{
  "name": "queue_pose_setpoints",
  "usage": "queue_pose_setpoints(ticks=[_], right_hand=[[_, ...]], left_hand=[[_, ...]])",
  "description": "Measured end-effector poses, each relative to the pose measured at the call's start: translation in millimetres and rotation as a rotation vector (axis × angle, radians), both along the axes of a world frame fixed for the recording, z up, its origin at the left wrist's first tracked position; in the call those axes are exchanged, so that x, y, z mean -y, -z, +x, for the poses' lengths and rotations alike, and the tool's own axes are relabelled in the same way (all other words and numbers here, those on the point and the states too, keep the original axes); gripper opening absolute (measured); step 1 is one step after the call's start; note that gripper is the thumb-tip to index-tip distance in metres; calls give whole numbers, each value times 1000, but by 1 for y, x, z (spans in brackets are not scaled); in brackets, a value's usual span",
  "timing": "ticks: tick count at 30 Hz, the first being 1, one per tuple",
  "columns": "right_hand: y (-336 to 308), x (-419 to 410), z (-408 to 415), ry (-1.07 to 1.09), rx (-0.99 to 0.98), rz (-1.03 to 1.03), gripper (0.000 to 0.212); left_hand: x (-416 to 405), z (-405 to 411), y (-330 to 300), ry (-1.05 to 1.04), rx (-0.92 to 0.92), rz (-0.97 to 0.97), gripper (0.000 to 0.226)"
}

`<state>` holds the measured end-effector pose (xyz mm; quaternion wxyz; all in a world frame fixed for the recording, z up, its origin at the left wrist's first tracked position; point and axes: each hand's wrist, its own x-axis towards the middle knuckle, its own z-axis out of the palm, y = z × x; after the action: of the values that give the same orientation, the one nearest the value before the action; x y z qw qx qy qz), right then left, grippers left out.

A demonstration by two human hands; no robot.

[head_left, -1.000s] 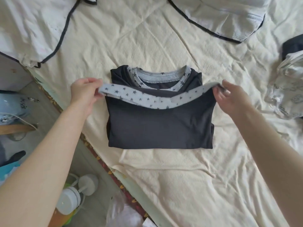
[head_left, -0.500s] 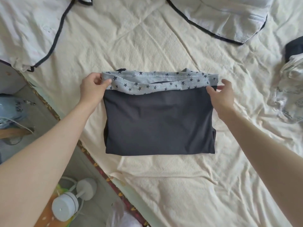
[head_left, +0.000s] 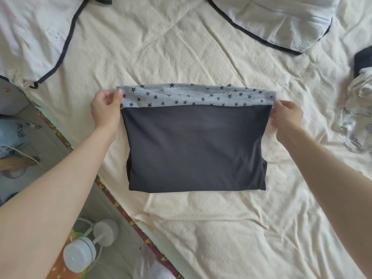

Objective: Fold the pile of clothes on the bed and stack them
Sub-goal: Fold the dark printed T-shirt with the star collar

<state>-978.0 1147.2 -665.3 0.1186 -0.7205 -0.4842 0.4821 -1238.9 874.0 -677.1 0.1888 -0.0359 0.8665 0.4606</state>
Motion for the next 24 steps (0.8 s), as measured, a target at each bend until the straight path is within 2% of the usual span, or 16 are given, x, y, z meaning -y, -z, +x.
queue_pose_setpoints(ticks=[2,4,7,10,14,17,20,24], right_hand=[[2,14,7,-156,139,138,33],[-1,42,16,-395,271,361,37],[-5,102,31,-715,250,590,36],[-1,163,44,-1012,234,664,40],[12,212,52,-1352,297,614,52],[15,215,51,-1420,388,514,52],[13,212,50,-1455,366,425,52],[1,205,55,-1303,171,343,46]], left_hand=[[5,10,0,15,22,-19,24],[16,30,-1,59,30,-82,36],[38,69,-3,166,26,-194,38],[57,100,-6,197,5,-261,36],[70,119,-10,145,44,-294,35],[77,124,-13,157,148,-341,31],[81,126,-19,142,229,-316,22],[67,130,-45,222,82,-317,25]])
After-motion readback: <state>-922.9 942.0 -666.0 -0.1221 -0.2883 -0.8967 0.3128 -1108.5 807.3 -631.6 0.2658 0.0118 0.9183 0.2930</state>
